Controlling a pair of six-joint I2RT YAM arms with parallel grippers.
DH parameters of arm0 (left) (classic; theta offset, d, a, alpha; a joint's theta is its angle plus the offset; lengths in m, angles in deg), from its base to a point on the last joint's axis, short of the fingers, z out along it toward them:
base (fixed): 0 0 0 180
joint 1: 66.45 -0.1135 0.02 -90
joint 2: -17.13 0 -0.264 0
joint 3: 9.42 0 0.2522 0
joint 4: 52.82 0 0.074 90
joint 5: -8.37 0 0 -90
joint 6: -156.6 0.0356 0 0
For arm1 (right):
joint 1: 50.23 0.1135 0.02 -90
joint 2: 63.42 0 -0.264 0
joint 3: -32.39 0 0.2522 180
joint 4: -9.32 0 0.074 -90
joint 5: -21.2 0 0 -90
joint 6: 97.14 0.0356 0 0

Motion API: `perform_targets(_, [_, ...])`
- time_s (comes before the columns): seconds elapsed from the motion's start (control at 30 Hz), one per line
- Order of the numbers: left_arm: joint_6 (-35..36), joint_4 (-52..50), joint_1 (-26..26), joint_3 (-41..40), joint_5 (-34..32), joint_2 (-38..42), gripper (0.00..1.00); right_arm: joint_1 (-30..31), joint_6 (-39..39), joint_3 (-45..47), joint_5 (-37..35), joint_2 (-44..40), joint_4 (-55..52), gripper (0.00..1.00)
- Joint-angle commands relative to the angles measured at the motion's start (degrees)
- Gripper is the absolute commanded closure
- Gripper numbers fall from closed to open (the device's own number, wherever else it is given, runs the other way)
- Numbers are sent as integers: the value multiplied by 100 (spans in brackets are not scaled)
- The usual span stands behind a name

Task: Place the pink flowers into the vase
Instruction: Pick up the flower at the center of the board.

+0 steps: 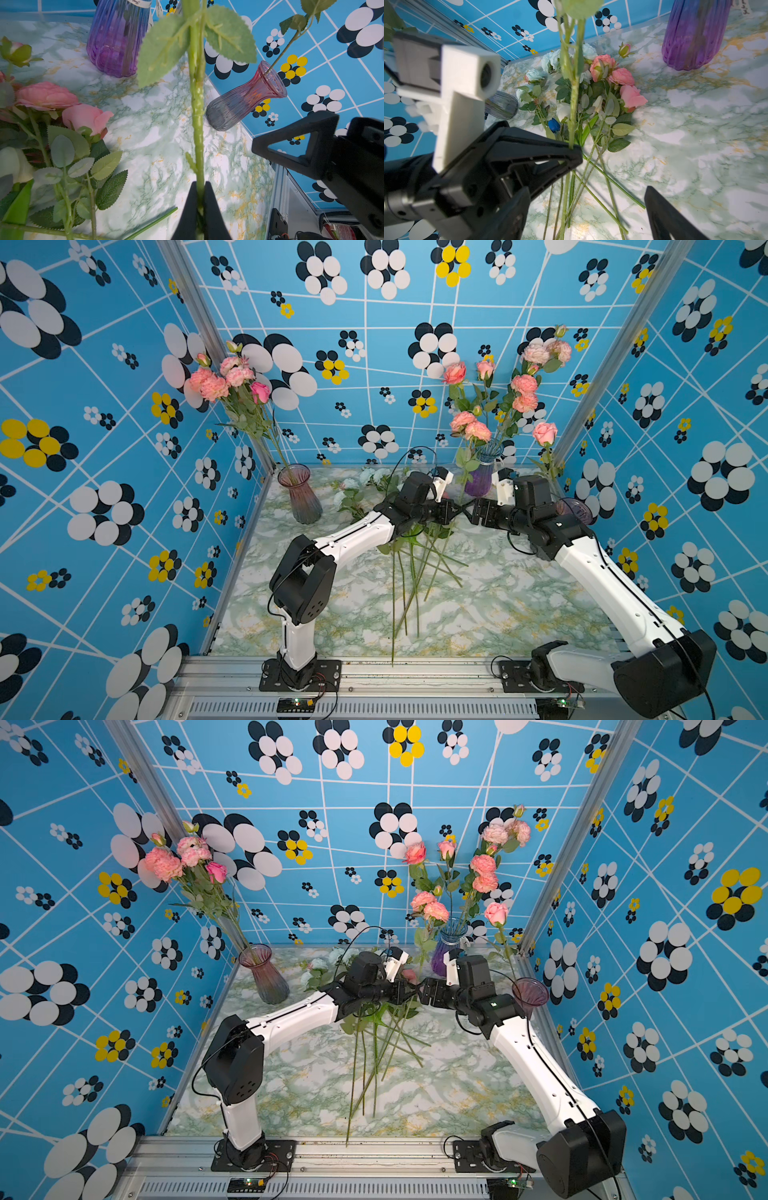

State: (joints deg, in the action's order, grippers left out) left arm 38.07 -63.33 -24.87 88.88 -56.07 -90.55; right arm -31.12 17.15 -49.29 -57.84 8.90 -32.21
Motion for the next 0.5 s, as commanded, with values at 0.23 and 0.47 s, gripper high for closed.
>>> perform_targets(0.23, [-139,413,185,-328,7,531,100,56,177,-632,-312,595,211,35])
perform_targets(0.47, [-210,578,224,-420,-25,668,100,156,177,-1018,-318,970,173,69])
